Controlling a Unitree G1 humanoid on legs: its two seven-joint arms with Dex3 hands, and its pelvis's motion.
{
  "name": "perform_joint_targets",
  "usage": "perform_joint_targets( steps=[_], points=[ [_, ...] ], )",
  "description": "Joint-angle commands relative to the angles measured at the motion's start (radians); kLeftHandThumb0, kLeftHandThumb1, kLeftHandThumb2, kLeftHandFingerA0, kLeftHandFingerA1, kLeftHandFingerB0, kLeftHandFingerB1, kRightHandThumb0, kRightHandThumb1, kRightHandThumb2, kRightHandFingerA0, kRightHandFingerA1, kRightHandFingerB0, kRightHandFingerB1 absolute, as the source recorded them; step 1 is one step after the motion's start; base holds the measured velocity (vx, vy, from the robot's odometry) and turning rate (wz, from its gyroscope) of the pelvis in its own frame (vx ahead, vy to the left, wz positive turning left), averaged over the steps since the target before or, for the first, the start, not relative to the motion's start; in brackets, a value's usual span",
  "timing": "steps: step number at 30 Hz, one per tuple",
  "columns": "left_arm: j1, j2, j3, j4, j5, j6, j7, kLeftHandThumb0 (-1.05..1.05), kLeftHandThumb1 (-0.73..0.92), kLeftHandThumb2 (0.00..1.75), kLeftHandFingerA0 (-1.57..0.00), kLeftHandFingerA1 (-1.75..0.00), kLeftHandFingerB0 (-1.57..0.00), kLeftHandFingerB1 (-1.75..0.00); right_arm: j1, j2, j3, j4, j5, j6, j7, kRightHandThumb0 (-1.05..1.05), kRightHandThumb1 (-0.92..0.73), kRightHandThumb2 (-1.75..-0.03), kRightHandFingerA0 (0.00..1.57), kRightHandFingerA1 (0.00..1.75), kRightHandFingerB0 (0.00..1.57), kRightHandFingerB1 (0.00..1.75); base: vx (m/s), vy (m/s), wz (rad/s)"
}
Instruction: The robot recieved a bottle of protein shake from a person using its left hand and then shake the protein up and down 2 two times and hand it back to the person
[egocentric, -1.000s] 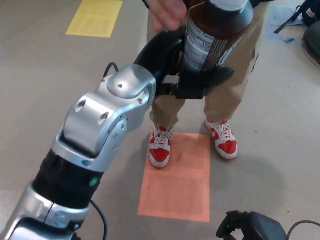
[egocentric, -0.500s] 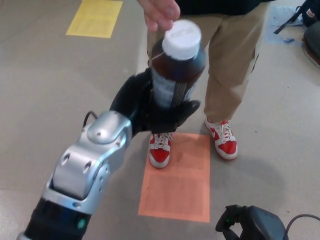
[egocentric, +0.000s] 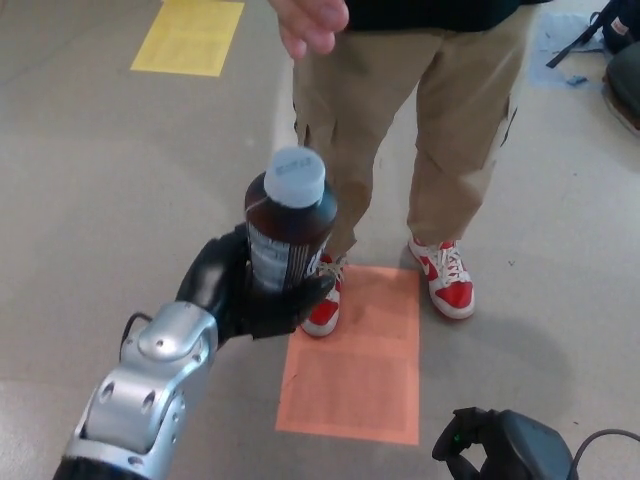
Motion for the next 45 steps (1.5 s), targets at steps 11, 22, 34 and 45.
perform_joint_targets(
  steps=[11,22,34,45],
  points=[
    [-0.335,-0.003,0.195,-0.137,-0.056,0.062,0.008,-0.23,0.84,0.64,-1.03,-0.82,-0.68,-0.87,-0.030,-0.002,-0.007,0.007,-0.003,0.020,0.006,-0.47,-0.54,-1.07,1.04,0.91,0.97,0.80,0.00,0.000,0.00],
    [-0.147,-0.016,0.070,-0.105,-0.007,0.101,-0.054,-0.25,0.83,0.64,-1.08,-0.76,-0.67,-0.97,-0.013,-0.010,-0.013,0.005,0.001,0.007,-0.003,-0.48,-0.58,-1.04,0.94,0.88,0.94,0.79,0.00,0.000,0.00],
    [0.032,-0.046,-0.010,-0.034,0.059,0.078,-0.061,-0.24,0.78,0.64,-1.12,-0.74,-0.73,-0.85,-0.014,-0.001,-0.006,0.004,-0.006,0.013,-0.007,-0.47,-0.54,-1.02,1.01,0.94,0.96,0.81,0.00,0.000,0.00],
    [-0.328,-0.076,0.193,-0.229,-0.070,0.231,-0.019,-0.25,0.81,0.63,-1.05,-0.78,-0.76,-0.78,-0.022,-0.010,-0.020,0.006,0.002,0.008,0.016,-0.48,-0.50,-1.19,1.01,0.93,0.97,0.82,0.00,0.000,0.02]
  ],
)
